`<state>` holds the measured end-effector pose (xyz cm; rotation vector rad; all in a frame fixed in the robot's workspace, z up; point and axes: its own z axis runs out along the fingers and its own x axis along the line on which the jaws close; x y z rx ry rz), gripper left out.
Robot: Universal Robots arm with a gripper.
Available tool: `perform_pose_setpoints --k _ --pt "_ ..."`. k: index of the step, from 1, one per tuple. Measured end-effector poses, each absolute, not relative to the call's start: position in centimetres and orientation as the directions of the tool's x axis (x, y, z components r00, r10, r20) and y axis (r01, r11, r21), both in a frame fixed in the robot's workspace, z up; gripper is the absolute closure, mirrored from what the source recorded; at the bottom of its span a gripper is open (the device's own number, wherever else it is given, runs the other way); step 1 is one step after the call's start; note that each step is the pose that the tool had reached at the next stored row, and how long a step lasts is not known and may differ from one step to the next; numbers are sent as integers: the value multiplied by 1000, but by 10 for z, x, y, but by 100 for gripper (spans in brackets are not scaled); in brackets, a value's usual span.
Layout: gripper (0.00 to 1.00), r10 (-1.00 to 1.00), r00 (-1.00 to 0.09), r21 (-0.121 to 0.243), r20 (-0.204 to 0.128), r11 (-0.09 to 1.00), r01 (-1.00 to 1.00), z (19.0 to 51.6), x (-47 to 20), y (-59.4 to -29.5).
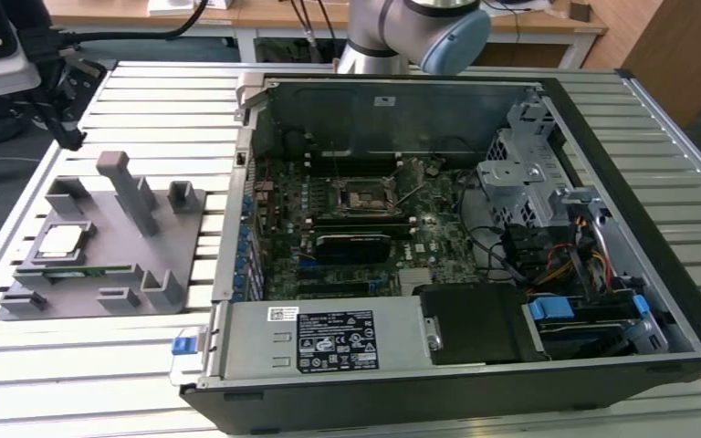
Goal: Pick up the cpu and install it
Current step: 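Reach for the cpu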
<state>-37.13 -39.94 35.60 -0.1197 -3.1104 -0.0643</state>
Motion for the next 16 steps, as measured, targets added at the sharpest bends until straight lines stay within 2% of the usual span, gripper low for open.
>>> perform_pose_setpoints --k 16 --pt "89 76 -997 40 30 996 77 348 -411 -403"
